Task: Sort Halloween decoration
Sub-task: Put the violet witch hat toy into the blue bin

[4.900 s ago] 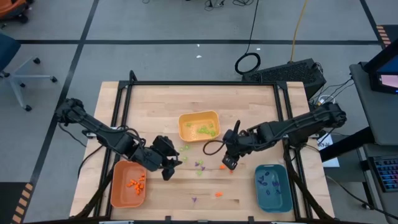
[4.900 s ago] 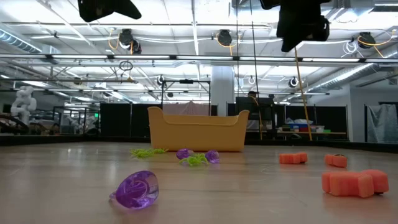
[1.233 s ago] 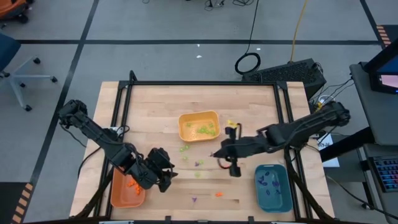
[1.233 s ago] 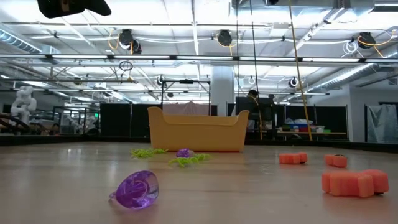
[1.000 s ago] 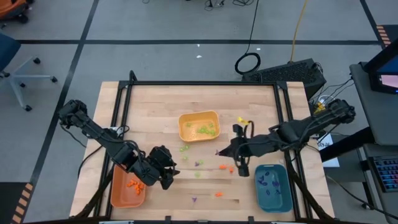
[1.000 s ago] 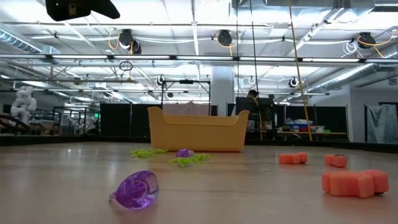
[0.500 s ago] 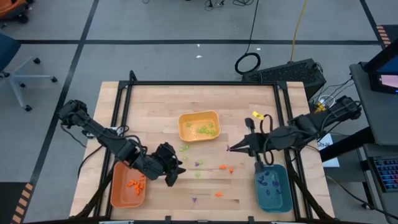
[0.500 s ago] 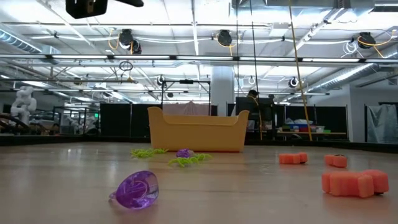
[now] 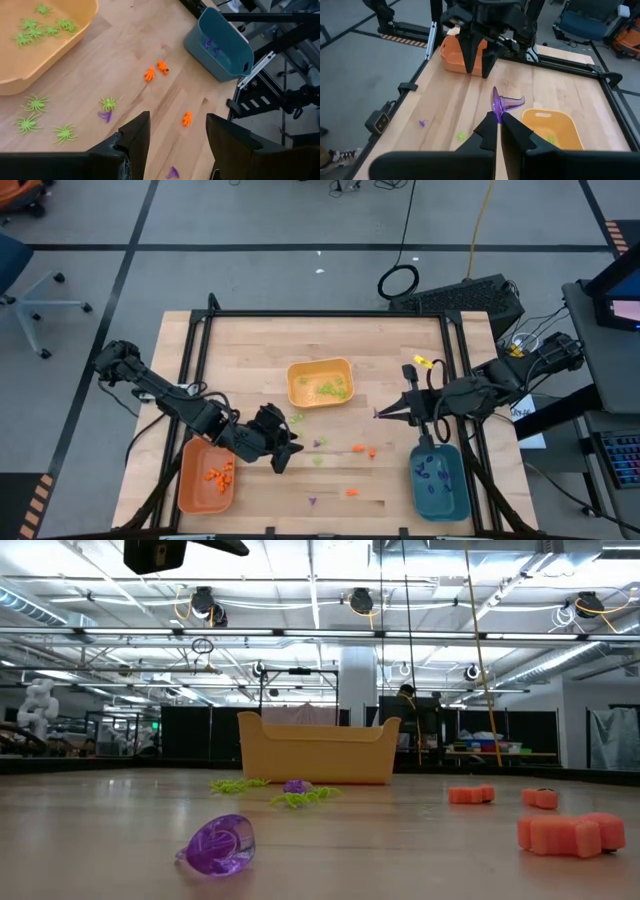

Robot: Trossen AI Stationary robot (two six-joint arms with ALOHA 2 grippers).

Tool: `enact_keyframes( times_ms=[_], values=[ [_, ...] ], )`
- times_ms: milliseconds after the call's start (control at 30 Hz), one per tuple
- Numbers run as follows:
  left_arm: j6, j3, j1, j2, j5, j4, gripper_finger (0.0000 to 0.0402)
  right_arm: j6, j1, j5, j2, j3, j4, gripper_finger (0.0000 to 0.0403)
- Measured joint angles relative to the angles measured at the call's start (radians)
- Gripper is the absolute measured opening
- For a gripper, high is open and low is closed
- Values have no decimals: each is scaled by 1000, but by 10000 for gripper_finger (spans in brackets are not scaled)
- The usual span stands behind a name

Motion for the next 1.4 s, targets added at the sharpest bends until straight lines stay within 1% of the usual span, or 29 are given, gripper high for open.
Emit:
enact_keyframes(
  times_ms=[300, 467, 633, 800, 1067, 1233, 1400],
  values=[
    [1, 0, 0, 0, -1, 10, 192, -10, 0, -1, 0, 0, -25, 0],
    [7, 0, 0, 0, -4, 10, 192, -76, 0, 11, 0, 0, -25, 0],
    [75, 0, 4, 0, -20, 9, 192, -234, 0, 144, 0, 0, -25, 0],
    [78, 0, 17, 0, -25, 10, 192, -413, -1, 252, 0, 0, -17, 0],
    [78, 0, 24, 0, -25, 15, 192, -577, -1, 412, 0, 0, 29, 0],
    [78, 0, 24, 0, -25, 16, 192, -659, -1, 437, 0, 0, 32, 0],
    [79, 0, 24, 0, -42, 16, 192, -666, -1, 461, 0, 0, 32, 0]
  ],
)
